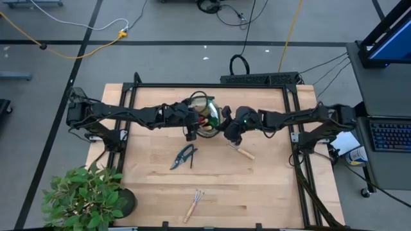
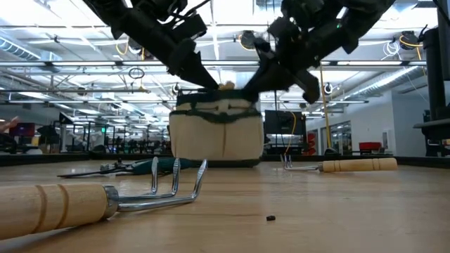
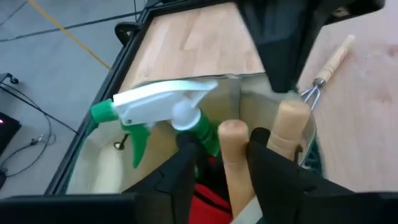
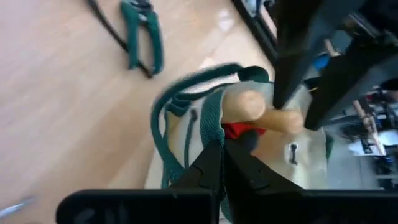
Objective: Pick & Place Garden tools in Gardening bag
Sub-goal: Adjust the trowels on the gardening bag
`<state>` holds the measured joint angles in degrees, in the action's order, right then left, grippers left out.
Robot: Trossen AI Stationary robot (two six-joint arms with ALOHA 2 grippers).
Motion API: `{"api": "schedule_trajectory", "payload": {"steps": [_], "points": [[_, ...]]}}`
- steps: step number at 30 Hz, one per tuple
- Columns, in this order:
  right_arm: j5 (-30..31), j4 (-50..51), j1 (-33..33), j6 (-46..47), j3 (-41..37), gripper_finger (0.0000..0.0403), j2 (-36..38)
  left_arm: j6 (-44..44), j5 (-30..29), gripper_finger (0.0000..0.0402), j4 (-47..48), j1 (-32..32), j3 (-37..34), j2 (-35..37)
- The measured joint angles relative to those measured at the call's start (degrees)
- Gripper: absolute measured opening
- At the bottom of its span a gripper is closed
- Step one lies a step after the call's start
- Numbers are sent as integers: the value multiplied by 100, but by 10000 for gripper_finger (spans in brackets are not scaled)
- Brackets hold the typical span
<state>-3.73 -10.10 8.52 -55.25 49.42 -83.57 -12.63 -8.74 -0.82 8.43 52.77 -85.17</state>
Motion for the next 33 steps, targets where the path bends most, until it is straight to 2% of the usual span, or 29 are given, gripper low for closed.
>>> {"api": "schedule_trajectory", "payload": {"steps": [5,7,15,21,33], "points": [[640,4,-262,108,5,1,232,136,834,109,-82,-22,0,0],[669,-14,-329,165,5,1,289,137,1121,94,-223,-83,0,0],[655,157,-539,621,5,0,354,229,1190,50,-601,-212,0,-64],[649,177,-679,665,-10,0,344,267,1630,38,-955,-207,7,-457],[695,362,-775,997,3,0,356,371,1655,7,-1064,111,7,-831]]}}
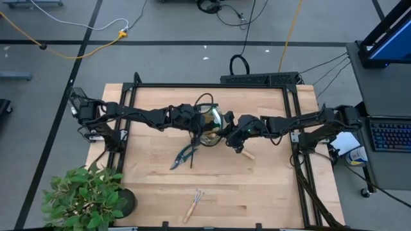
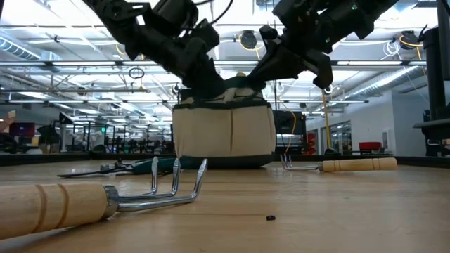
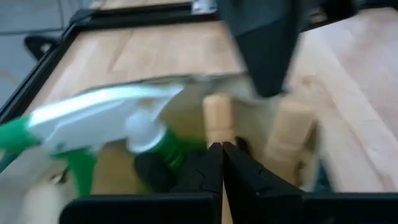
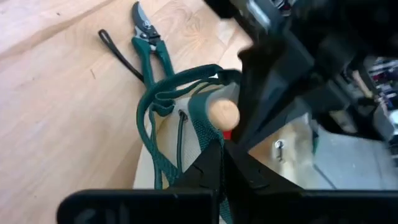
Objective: Pick & Place Garden tools in Gardening bag
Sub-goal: Adjust the trowels on the gardening bag
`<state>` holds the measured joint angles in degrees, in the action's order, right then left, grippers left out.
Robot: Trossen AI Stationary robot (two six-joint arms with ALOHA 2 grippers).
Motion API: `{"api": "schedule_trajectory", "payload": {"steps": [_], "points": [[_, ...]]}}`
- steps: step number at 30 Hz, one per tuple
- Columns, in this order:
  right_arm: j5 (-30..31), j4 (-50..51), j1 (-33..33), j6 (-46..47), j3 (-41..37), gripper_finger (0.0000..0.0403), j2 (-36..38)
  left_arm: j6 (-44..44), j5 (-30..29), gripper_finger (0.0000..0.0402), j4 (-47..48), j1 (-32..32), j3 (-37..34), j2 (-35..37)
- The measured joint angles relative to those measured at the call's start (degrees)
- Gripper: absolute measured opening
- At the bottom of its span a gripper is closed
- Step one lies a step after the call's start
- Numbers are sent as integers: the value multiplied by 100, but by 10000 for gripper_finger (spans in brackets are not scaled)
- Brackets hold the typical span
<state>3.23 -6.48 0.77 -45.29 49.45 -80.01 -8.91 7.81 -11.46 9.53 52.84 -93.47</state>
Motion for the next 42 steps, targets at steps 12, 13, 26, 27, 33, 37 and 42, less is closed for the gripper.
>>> {"api": "schedule_trajectory", "payload": {"steps": [12,13,26,27,33,37,42], "points": [[-4,106,-13,47,7,0,0,-59,10,43,322,63,-11,505],[-4,117,-13,47,7,0,0,-117,9,45,382,29,-11,592],[-4,103,-13,5,7,0,0,-918,-13,47,485,-447,-13,606],[-4,101,-13,18,7,0,0,-882,-7,47,411,-474,-11,575],[-24,75,-13,37,7,0,0,-764,-32,47,119,-501,-11,436],[-25,75,-13,186,7,0,0,-763,-28,47,-31,-502,-4,452],[-26,75,-13,233,7,0,0,-730,-28,68,134,-502,-4,448]]}}
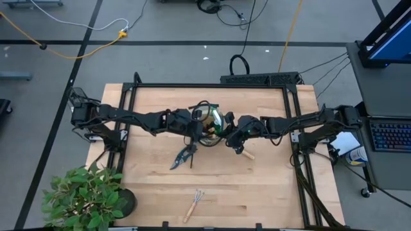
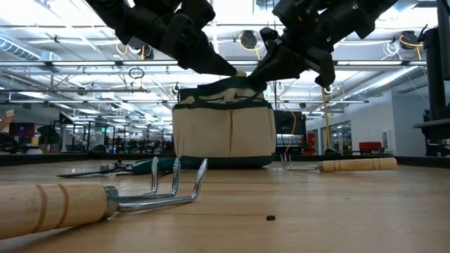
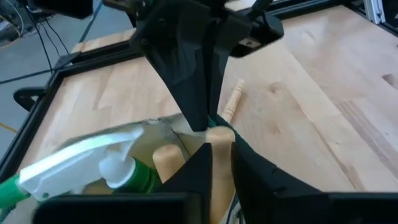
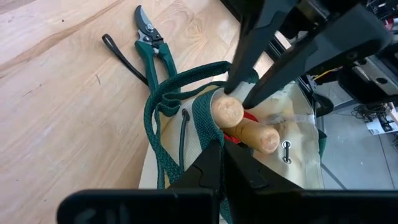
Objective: Pick & Place Garden tools in Gardening bag
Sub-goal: Adjust the trowels on the gardening bag
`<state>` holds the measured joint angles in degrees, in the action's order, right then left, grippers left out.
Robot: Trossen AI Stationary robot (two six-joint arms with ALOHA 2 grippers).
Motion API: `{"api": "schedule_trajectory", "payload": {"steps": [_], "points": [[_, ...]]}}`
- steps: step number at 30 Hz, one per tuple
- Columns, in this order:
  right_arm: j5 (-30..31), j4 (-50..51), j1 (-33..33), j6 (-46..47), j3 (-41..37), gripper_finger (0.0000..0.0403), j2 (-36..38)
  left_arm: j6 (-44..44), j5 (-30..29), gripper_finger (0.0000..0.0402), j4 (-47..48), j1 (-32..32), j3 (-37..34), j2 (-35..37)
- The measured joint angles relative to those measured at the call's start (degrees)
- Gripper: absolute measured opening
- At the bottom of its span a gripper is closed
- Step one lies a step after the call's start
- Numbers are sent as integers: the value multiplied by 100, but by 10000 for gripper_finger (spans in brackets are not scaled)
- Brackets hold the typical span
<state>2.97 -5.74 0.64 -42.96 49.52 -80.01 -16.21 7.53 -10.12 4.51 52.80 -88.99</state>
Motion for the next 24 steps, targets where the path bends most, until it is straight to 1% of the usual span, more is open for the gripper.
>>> {"api": "schedule_trajectory", "payload": {"steps": [8,10,12,14,15,18,20,24], "points": [[-1,42,0,91,-2,0,0,-194,2,177,-64,-65,0,0],[-1,44,0,69,-2,0,0,-195,6,194,-69,-83,0,-15],[-1,42,0,46,-2,0,0,-169,16,200,-157,-80,0,-104],[-1,42,0,46,-2,0,0,-170,9,199,-125,-72,-9,-162],[-1,44,0,46,-2,0,0,-174,2,196,-313,-68,-2,-249],[-3,41,0,47,-5,0,0,-170,4,178,-409,-32,-11,-389],[-1,62,0,50,-7,0,0,-166,5,161,-661,-1,-2,-489],[2,98,2,48,-7,0,0,4,31,111,-712,78,0,-501]]}}
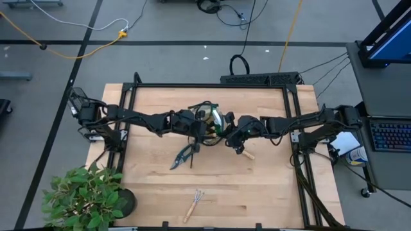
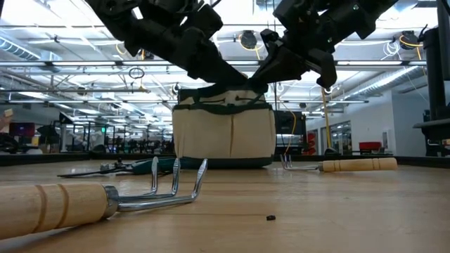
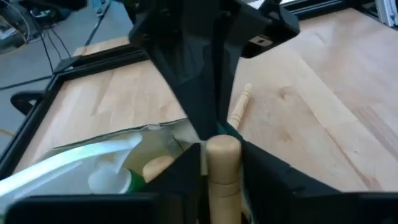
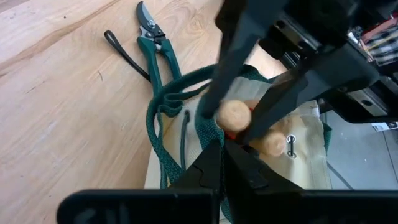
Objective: Pick & Place Garden tools in Gardening bag
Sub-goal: Adjust the trowels on the gardening bag
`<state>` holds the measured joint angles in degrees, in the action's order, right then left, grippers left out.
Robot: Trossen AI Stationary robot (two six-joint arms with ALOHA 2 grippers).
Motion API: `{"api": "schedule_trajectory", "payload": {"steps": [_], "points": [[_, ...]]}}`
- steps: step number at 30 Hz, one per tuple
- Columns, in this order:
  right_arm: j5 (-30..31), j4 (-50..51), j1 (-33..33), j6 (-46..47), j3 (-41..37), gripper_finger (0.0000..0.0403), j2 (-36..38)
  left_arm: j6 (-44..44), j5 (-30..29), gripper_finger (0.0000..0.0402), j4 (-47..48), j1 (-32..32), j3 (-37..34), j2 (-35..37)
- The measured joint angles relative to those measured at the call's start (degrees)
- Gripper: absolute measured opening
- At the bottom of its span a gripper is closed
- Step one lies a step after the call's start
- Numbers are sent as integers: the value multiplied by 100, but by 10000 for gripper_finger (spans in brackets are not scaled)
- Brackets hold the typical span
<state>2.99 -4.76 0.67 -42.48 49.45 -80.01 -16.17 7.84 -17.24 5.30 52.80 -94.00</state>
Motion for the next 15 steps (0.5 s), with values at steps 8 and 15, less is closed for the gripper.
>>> {"api": "schedule_trajectory", "payload": {"steps": [8,15], "points": [[-1,36,0,-2,0,0,-7,328,310,70,39,157,0,2],[-18,73,-2,-26,0,0,-4,493,319,113,-86,185,-2,2]]}}
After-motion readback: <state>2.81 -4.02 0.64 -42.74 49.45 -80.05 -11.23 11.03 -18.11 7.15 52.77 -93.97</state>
